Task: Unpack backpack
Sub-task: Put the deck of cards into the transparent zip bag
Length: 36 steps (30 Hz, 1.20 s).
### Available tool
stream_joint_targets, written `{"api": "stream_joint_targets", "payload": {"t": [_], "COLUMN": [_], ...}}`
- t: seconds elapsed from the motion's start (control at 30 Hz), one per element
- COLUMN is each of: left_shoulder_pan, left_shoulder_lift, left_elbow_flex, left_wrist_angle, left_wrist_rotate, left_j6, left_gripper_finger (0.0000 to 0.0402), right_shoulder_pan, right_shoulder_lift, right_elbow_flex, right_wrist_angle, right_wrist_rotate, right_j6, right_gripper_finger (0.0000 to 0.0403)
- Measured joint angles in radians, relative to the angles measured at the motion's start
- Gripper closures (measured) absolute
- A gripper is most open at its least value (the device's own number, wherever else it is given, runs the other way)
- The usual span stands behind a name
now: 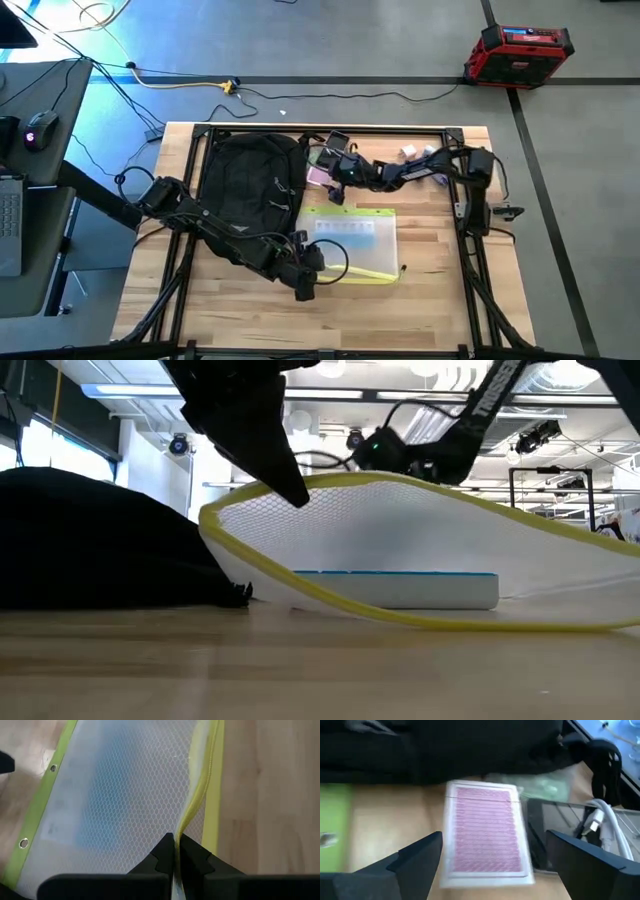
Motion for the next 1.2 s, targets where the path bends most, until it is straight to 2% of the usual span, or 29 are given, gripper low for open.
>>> {"api": "stream_joint_targets", "payload": {"t": [0.17,0.33,0.63,0.87,1.03,1.2], "left_shoulder_pan": [0.0,0.0,0.0,0.0,-0.001,-0.005], "left_shoulder_lift": [0.0,0.0,0.0,0.0,0.0,0.0], "left_elbow_flex": [0.0,0.0,0.0,0.0,0.0,0.0], "left_wrist_angle": [0.001,0.001,-0.001,-0.001,-0.002,-0.002], "left_wrist_rotate": [-0.001,-0.001,-0.004,-0.008,-0.008,-0.009], "left_j6": [0.0,0.0,0.001,0.001,0.001,0.003], "left_gripper_finger": [0.0402,0.0402,0.0402,0.0402,0.0402,0.0402], "right_shoulder_pan": [-0.034,-0.045,-0.015,0.002,0.004,0.005], "right_shoulder_lift": [0.058,0.097,0.08,-0.044,-0.121,-0.122], "right_elbow_flex": [0.058,0.07,0.071,0.062,0.058,0.037], "right_wrist_angle": [-0.028,-0.024,-0.145,-0.333,-0.378,-0.376], "right_wrist_rotate": [-0.029,-0.153,-0.115,0.027,0.004,-0.022], "right_j6": [0.02,0.027,0.032,0.033,0.052,0.055], "right_gripper_finger": [0.0037,0.0032,0.0041,0.0043,0.0043,0.0044]}}
